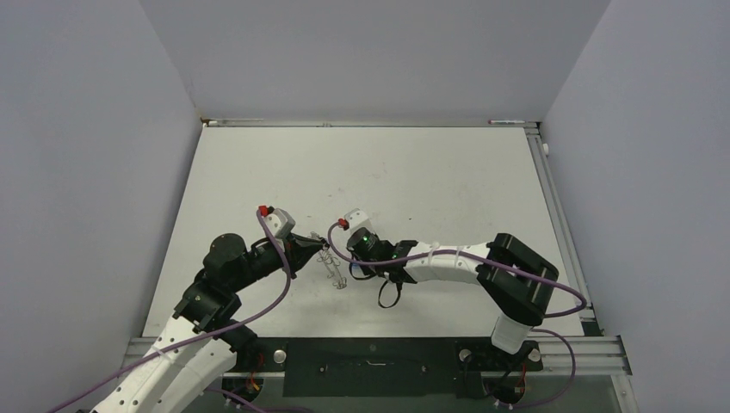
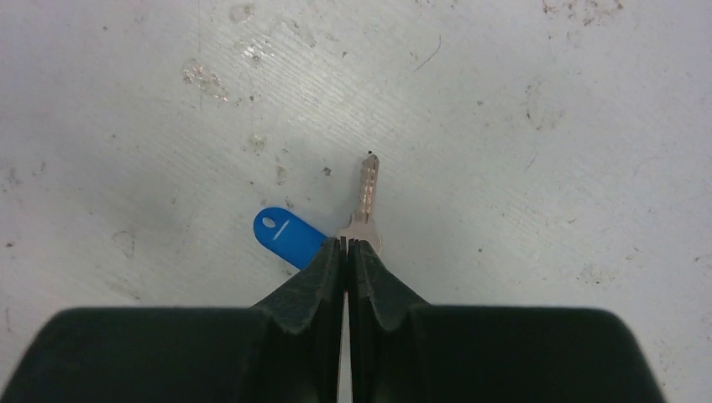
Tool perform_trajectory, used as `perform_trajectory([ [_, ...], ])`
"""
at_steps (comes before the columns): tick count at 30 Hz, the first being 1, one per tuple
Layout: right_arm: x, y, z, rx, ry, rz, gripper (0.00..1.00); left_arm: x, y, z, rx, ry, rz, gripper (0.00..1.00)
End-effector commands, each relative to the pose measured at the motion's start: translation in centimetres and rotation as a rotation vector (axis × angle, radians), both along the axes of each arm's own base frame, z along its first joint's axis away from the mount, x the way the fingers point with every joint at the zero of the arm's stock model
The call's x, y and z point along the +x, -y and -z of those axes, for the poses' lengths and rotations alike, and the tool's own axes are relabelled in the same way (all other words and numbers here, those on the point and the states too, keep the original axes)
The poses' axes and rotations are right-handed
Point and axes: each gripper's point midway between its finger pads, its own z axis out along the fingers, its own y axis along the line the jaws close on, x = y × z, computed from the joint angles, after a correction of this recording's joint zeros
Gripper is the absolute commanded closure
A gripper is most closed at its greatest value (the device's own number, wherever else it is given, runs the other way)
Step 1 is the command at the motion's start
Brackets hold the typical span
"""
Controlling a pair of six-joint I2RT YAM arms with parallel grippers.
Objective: Put the keys on the keyring
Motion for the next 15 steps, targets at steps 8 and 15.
perform_trajectory([
  [8, 0.2, 0.7, -1.1, 0.032, 0.047, 0.011, 0.80, 0.3, 0.1, -3.1, -0.039, 0.075, -0.006, 1.00],
  [15, 0.3, 0.7, -2.9, 0.097, 0.079, 0.029, 0.46, 0.4, 0.1, -2.9, -0.035, 0.069, -0.009, 1.00],
])
